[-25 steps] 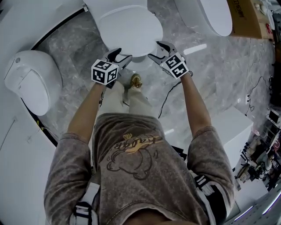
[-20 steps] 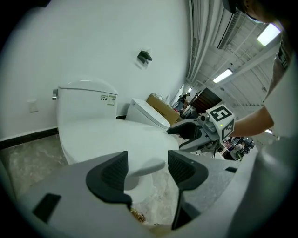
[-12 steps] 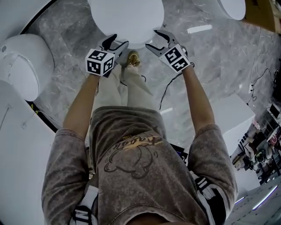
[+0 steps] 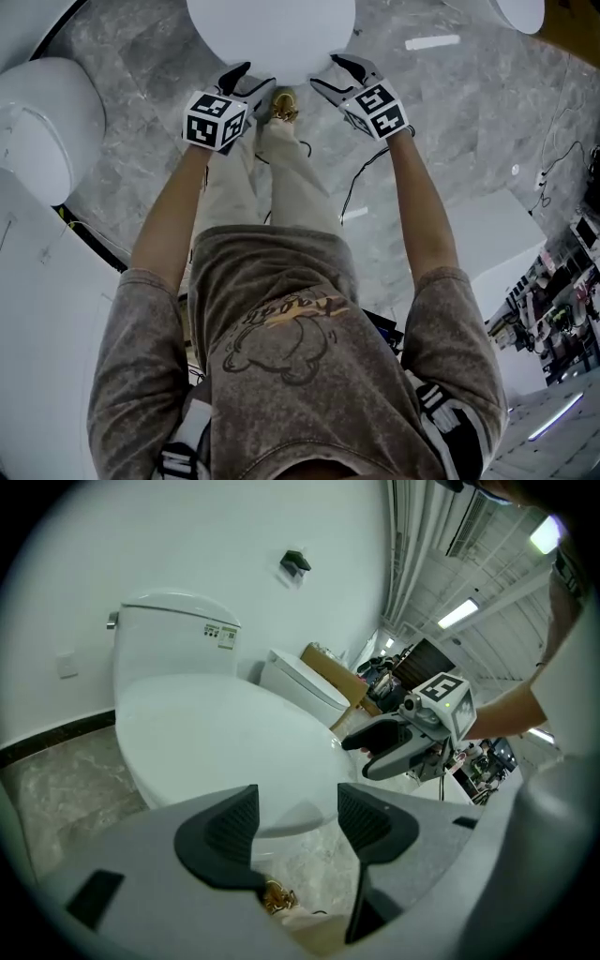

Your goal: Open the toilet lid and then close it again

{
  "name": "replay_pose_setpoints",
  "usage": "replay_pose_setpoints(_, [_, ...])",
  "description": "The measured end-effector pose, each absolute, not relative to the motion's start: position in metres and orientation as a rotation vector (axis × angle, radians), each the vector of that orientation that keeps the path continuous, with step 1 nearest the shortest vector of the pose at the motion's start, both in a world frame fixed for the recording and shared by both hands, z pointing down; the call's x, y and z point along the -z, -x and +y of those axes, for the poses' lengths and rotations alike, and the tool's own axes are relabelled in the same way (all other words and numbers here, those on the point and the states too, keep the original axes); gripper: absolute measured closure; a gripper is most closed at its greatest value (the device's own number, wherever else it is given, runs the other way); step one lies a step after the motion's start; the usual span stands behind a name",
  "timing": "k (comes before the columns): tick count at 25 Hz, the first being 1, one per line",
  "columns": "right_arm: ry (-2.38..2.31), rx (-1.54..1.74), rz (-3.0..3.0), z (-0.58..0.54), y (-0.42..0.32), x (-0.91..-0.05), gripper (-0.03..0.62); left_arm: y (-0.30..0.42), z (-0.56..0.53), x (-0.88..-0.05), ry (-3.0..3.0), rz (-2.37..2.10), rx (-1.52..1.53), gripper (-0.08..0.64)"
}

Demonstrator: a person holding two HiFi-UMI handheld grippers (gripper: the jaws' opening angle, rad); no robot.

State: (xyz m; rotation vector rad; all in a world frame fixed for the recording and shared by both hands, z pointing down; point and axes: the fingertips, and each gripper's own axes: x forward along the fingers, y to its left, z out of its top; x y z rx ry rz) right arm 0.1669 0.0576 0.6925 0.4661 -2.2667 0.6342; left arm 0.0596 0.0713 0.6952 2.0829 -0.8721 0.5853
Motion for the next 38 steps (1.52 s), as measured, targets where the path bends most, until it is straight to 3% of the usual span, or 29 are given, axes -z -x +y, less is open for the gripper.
replay_pose_setpoints(16, [-0.523,-0.807,-2.091,0.08,-0.171,-0.806,0.307,-0.07,0.095,-0.799,-1.977,-0.808,-0.696,0.291])
replay_pose_setpoints(25, [-0.54,-0.83,-2.087,0.085,-0.168,-0.814,0.307,-0.069,0.099,-0.809,-1.945,-0.81,-0.723,0.298])
replay_pose_setpoints(31, [-0.622,-0.825,-2.136,0.053,-0.168,-0.761,0.307,-0.079,0.07,-0.763,-1.981,-0.8,-0.692,0.324])
replay_pose_setpoints(38, [-0.902,-0.838,-2.261,-0.013,-0.174,-0.633,0.307,-0.083,0.005,-0.622,-2.122,-0.907,-0.535,0.324])
